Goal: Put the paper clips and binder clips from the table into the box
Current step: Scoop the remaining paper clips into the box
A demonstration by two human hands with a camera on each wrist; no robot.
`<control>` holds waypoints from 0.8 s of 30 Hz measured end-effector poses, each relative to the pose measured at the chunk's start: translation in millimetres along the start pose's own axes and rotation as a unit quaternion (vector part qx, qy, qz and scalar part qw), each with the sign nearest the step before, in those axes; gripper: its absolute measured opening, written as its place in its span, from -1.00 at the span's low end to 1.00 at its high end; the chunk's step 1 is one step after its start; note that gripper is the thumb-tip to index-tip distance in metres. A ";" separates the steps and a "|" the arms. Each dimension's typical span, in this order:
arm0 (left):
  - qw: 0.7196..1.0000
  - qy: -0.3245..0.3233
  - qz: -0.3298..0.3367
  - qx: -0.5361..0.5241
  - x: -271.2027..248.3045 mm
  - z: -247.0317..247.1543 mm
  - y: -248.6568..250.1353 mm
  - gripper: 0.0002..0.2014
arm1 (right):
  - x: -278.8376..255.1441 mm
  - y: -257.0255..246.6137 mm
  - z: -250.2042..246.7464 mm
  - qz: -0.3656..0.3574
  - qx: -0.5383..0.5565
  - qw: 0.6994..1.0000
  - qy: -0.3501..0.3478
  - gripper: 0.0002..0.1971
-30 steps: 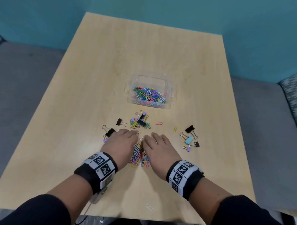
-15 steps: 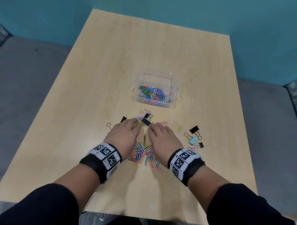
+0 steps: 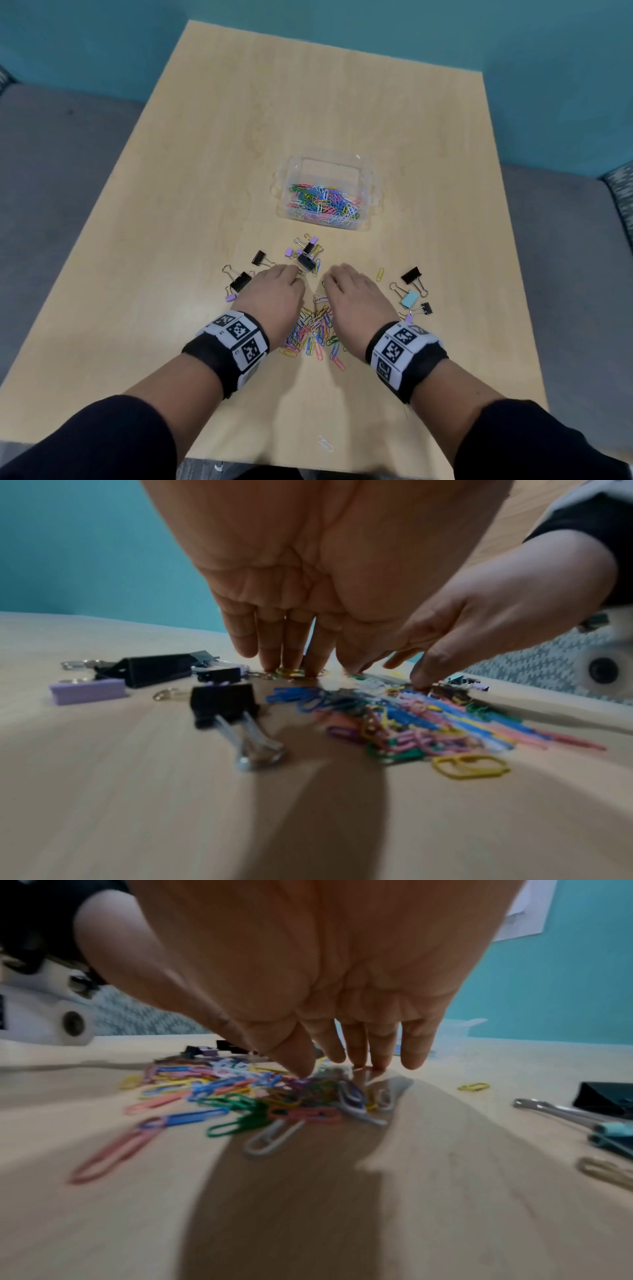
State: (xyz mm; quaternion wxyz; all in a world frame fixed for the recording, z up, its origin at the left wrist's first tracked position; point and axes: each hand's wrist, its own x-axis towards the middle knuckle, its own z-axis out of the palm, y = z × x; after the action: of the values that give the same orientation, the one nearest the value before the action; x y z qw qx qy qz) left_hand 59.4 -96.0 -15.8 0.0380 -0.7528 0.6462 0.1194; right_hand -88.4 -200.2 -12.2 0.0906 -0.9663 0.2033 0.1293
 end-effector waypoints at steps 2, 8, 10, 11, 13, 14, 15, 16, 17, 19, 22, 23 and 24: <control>1.000 0.002 0.011 -0.007 -2.6 -0.9 2.8 -0.77 | -7.1 -6.8 1.9 -0.025 -0.006 1.000 -0.003 -0.33; 0.998 0.033 -0.041 -0.019 9.6 -6.2 -1.7 -0.49 | 5.2 -12.4 -6.7 -0.004 0.002 1.000 0.028 -0.29; 0.999 0.016 -0.044 0.002 16.9 -10.1 -0.6 -0.45 | 10.6 -13.2 -8.6 -0.004 -0.004 1.000 0.012 -0.28; 0.999 0.008 -0.043 0.015 19.0 -12.0 1.0 -0.50 | 11.3 -12.9 -8.3 -0.005 -0.010 1.000 0.005 -0.29; 0.999 0.008 -0.037 0.026 20.0 -13.3 2.7 -0.65 | 8.0 -11.9 -7.0 -0.008 -0.022 1.000 -0.002 -0.32; 0.999 0.014 -0.036 0.023 19.7 -12.8 1.7 -0.73 | 4.8 -11.0 -5.9 -0.010 -0.025 1.000 -0.004 -0.34; 0.999 0.021 -0.038 0.011 19.0 -11.1 0.1 -0.78 | 0.5 -10.3 -4.2 -0.011 -0.027 1.000 -0.006 -0.35; 0.999 0.026 -0.043 -0.006 18.8 -9.2 -1.7 -0.80 | -4.1 -9.5 -2.3 -0.013 -0.025 1.000 -0.010 -0.34; 0.998 0.029 -0.054 -0.026 19.0 -8.5 -3.0 -0.79 | -8.8 -8.8 -0.6 -0.016 -0.022 1.000 -0.013 -0.32; 0.993 0.035 -0.088 -0.068 22.1 -9.8 -2.6 -0.76 | -15.9 -6.5 2.2 -0.019 -0.011 1.000 -0.012 -0.32; 0.990 0.029 -0.118 -0.077 30.9 -14.0 2.2 -0.72 | -18.6 -1.7 -0.1 -0.005 0.013 1.000 0.005 -0.39; 0.990 0.025 -0.118 -0.069 33.5 -14.6 3.8 -0.73 | -17.7 -0.5 -2.0 0.001 0.020 1.000 0.009 -0.40; 0.991 0.023 -0.117 -0.063 35.6 -14.1 4.6 -0.75 | -16.4 0.1 -3.8 0.005 0.025 1.000 0.013 -0.41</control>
State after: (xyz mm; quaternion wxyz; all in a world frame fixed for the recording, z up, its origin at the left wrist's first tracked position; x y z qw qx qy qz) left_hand 61.6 -134.0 -9.8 -0.0107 -0.8264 0.5458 0.1378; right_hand -102.1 -195.2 -3.9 0.1113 -0.9643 0.2124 0.1125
